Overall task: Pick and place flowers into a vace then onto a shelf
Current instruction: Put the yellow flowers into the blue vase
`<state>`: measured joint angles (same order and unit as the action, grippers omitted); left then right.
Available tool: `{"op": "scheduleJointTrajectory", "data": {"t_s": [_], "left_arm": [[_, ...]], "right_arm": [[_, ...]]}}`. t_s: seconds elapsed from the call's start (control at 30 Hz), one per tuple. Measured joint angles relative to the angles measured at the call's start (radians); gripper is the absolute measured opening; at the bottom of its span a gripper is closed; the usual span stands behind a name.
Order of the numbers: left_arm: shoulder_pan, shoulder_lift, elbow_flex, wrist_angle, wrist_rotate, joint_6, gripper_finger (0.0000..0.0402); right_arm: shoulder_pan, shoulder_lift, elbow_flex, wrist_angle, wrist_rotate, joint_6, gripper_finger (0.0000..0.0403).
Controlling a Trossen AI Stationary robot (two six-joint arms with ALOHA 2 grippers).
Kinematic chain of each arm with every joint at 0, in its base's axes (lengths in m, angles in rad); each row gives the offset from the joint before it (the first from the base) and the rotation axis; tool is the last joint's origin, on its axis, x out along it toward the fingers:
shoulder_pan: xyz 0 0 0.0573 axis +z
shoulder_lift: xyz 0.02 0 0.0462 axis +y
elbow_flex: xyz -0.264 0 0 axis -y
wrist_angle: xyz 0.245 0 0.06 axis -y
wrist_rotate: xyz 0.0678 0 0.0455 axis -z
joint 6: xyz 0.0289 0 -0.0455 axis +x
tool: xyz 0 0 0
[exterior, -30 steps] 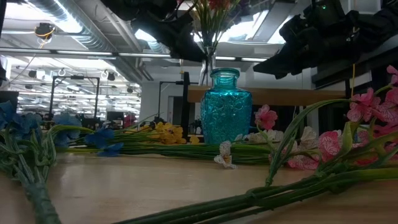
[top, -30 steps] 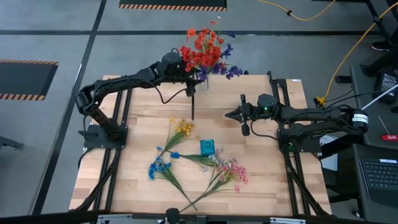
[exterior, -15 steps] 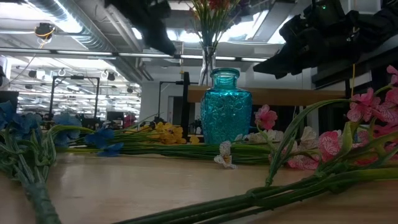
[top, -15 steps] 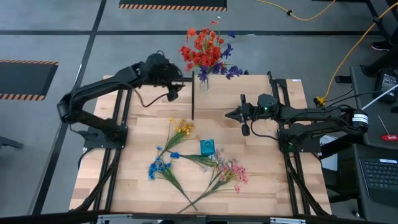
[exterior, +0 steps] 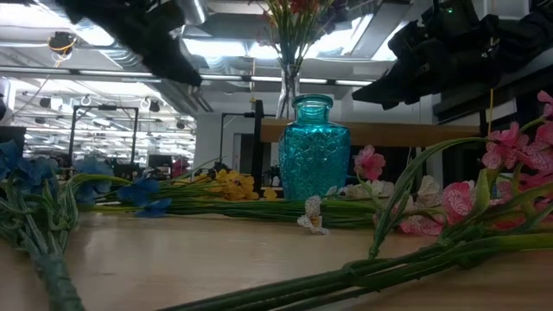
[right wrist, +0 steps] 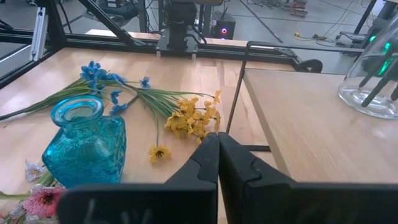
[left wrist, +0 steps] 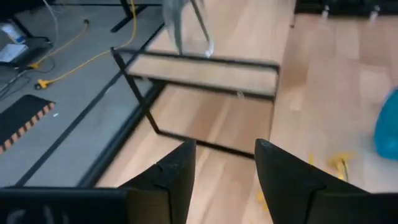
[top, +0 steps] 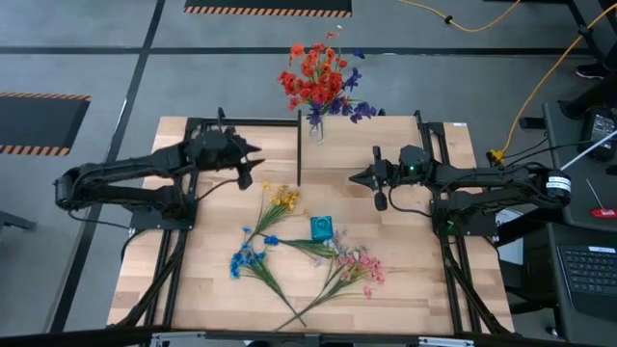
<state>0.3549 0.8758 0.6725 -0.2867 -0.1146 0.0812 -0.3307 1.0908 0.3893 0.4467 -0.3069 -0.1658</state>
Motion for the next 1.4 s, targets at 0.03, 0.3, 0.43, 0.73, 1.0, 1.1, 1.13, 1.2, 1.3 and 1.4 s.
{"op": "scheduleJointTrajectory", "data": {"t_s": [0.03,0.3,0.43,0.73,1.0,1.1,1.13,1.2,1.3,1.4], "left_arm": [[-0.007,-0.013,-0.020,-0.002,0.001,0.000,0.0156],[-0.040,-0.022,-0.112,-0.003,0.099,0.017,0.0150],[-0.078,0.004,-0.115,-0.018,0.030,-0.040,0.0138],[-0.293,0.060,0.003,-0.282,-0.131,-0.293,0.0070],[-0.511,0.200,0.157,-0.461,-0.253,-0.533,0.0058],[-0.571,0.278,0.234,-0.556,-0.260,-0.608,0.0066],[-0.586,0.304,0.258,-0.592,-0.259,-0.632,0.0071],[-0.611,0.355,0.308,-0.652,-0.259,-0.675,0.0081],[-0.632,0.423,0.365,-0.726,-0.253,-0.708,0.0100],[-0.638,0.471,0.386,-0.734,-0.250,-0.734,0.0125]], "right_arm": [[0.000,0.000,0.000,0.000,0.000,-0.002,0.0003],[0.000,0.000,0.000,-0.001,0.000,-0.052,0.0003],[0.000,0.000,0.000,0.003,0.000,-0.046,0.0003],[0.001,0.000,0.000,0.006,0.000,0.029,0.0003],[0.001,0.000,0.000,0.006,0.000,0.036,0.0003],[0.001,0.000,0.000,0.006,0.000,0.056,0.0003],[0.001,0.000,0.000,0.005,0.000,0.056,0.0003],[0.001,0.000,0.000,0.000,0.000,0.056,0.0003],[0.001,0.000,0.000,-0.002,0.000,0.055,0.0003],[0.001,0.000,0.000,-0.002,0.000,0.051,0.0003]]}}
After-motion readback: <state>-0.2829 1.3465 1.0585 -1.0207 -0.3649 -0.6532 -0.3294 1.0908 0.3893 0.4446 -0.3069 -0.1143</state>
